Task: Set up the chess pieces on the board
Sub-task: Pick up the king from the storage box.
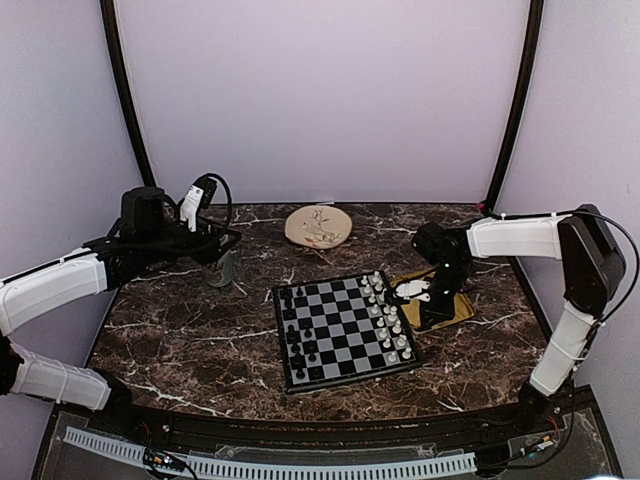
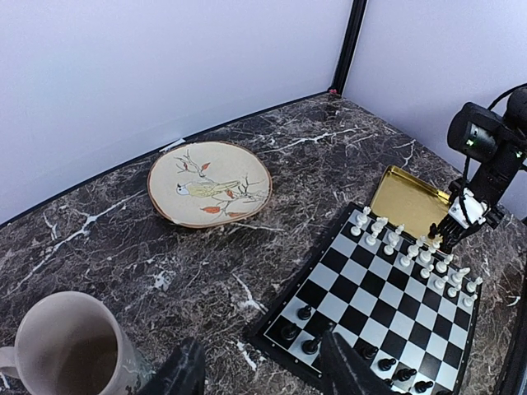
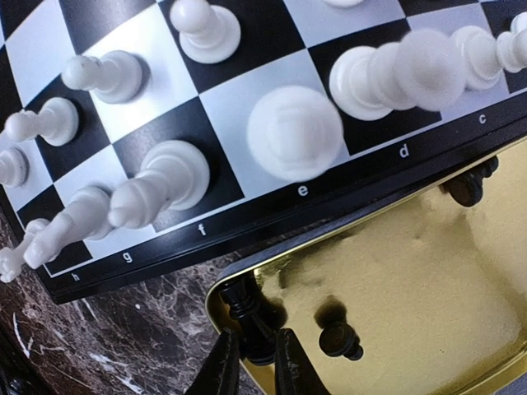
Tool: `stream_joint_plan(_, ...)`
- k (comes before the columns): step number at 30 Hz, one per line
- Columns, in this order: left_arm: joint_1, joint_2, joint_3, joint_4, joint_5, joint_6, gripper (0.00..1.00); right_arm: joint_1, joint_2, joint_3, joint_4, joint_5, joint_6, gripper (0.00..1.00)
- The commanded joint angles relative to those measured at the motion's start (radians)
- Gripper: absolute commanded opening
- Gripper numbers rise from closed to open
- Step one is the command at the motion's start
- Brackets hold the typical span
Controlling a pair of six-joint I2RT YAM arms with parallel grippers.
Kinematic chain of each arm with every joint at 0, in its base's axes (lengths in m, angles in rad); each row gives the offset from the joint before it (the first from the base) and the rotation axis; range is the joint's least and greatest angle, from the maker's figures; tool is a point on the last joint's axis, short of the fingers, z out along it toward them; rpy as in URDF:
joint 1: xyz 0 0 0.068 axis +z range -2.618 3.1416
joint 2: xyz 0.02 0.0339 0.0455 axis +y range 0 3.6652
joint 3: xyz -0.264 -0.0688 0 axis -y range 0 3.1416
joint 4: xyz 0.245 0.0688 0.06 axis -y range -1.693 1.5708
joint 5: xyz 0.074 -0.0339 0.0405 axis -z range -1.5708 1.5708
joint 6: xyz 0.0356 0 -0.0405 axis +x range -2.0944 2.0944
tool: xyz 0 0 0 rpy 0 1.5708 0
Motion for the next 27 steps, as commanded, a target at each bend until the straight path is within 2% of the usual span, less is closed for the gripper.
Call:
stream_joint_plan(1, -0.003, -0.024, 0.014, 0.021, 0.017, 0.002, 0.49, 0.006, 0.028, -0.012, 0.013, 0.044, -0.018, 0.16)
stream_joint_plan(12, -0.004, -0.023, 0.014, 0.023, 0.022, 0.002, 0.49, 0.007, 0.076, -0.029, 0.037, 0.093, -0.01, 0.16)
stream_joint_plan(21, -0.004, -0.025, 0.015, 0.025, 0.024, 0.002, 0.5, 0.005, 0.085, -0.055, 0.047, 0.134, -0.016, 0.23)
stream_joint_plan(27, -0.003, -0.025, 0.017, 0.027, 0.028, 0.002, 0.49, 0.003, 0.093, -0.05, 0.059, 0.171, -0.015, 0.23)
